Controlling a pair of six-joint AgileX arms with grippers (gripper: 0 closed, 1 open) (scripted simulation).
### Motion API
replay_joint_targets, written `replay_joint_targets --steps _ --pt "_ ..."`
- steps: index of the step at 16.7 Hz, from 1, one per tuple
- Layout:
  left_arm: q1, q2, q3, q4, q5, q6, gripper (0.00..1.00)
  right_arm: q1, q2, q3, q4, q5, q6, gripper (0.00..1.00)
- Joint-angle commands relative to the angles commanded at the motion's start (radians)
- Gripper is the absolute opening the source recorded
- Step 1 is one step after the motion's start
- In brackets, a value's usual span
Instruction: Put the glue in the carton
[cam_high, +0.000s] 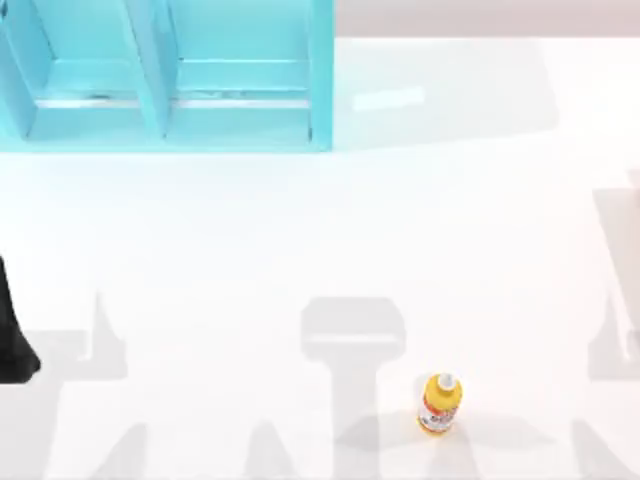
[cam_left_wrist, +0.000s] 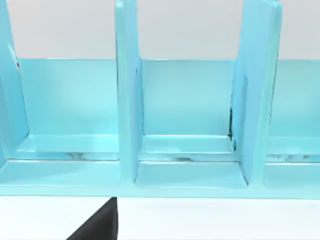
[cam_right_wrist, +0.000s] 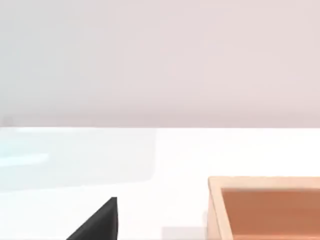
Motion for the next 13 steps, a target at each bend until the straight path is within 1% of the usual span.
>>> replay_joint_targets --steps 3,6,9,13 --pt "0.000 0.000 0.000 0.000 0.000 0.000 1.00 0.000 0.010 0.004 -0.002 -0.007 -0.009 1.00" --pt "0.000 0.000 0.000 0.000 0.000 0.000 1.00 -0.003 0.103 0.036 -0.019 -0.074 -0.094 1.00" --pt "0.000 0.000 0.000 0.000 0.000 0.000 1.00 -0.007 0.279 0.095 -0.051 -0.196 -0.250 1.00" --pt "0.000 0.000 0.000 0.000 0.000 0.000 1.00 -0.013 0.598 0.199 -0.107 -0.415 -0.531 1.00"
